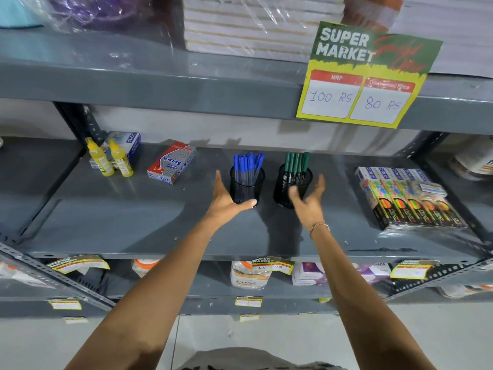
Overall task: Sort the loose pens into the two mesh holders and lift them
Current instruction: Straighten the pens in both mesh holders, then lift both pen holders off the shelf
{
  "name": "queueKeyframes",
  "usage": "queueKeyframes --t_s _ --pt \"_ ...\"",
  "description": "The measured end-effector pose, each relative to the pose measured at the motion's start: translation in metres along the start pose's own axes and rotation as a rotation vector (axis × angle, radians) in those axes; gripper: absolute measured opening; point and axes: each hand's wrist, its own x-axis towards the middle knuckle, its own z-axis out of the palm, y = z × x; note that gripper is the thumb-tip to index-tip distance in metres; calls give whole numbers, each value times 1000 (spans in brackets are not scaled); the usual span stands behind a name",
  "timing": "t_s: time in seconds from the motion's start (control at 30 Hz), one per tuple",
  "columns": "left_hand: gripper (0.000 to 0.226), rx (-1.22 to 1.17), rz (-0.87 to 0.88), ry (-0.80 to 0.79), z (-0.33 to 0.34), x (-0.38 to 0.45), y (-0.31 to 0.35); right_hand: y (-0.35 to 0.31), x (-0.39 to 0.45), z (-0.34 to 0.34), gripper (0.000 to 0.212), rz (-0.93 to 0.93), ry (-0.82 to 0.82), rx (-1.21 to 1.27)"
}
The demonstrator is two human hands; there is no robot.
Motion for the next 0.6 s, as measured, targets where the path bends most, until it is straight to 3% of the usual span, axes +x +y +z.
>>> queueKeyframes --t_s 0.1,0.27,0.6 --pt "134 -49 21 48 15 11 3 5 5 6 117 -44 -96 -80" --pt "90 -4 69 158 22 17 -2 13 13 4 98 -36 -39 -127" --pt "84 54 69 152 20 16 -4 16 14 1 93 -15 -9 -169"
